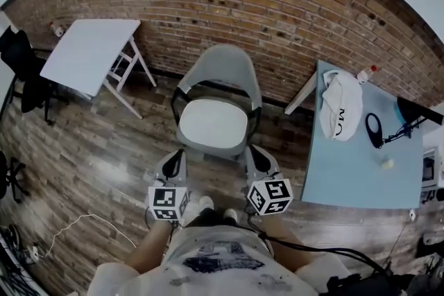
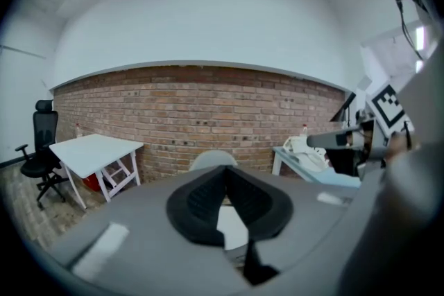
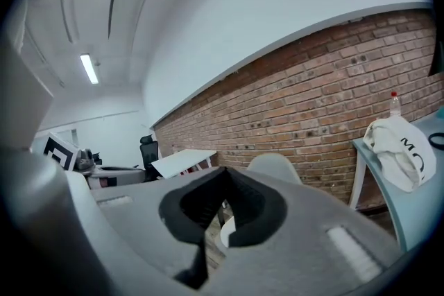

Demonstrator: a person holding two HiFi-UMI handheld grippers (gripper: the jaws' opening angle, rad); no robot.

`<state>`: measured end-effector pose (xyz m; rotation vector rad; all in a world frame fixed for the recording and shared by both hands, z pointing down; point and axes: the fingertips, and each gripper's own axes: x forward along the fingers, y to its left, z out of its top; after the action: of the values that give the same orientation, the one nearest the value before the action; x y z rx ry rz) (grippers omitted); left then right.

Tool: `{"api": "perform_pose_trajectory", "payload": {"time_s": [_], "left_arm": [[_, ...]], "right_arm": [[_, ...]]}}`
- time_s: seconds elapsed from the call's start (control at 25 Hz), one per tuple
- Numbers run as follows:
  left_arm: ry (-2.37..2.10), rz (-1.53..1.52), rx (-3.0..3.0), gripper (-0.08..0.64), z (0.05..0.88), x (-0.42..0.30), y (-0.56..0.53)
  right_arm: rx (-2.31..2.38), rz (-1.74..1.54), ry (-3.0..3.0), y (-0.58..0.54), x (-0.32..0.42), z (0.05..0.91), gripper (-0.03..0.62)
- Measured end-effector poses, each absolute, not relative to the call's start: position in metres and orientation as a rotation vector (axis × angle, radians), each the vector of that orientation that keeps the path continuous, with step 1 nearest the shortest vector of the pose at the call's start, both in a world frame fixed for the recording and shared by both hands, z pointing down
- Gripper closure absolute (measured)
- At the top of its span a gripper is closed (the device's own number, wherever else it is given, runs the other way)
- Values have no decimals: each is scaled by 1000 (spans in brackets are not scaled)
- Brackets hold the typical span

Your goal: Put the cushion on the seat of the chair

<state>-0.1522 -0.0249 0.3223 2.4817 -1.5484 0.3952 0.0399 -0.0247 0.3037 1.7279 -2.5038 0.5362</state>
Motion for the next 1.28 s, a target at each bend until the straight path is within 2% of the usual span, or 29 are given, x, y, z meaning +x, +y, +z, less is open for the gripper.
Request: {"api": "perform_pose_trajectory", "payload": {"time_s": [0.4,1.28], "left_arm": [[-1587,338,2508,569,285,-122,4],[-1573,357,2526,568,286,-105,20]], "right_arm": [[1726,442,-2557,9,61,266,595],[1721,489,-2572,30,72,273,595]]}}
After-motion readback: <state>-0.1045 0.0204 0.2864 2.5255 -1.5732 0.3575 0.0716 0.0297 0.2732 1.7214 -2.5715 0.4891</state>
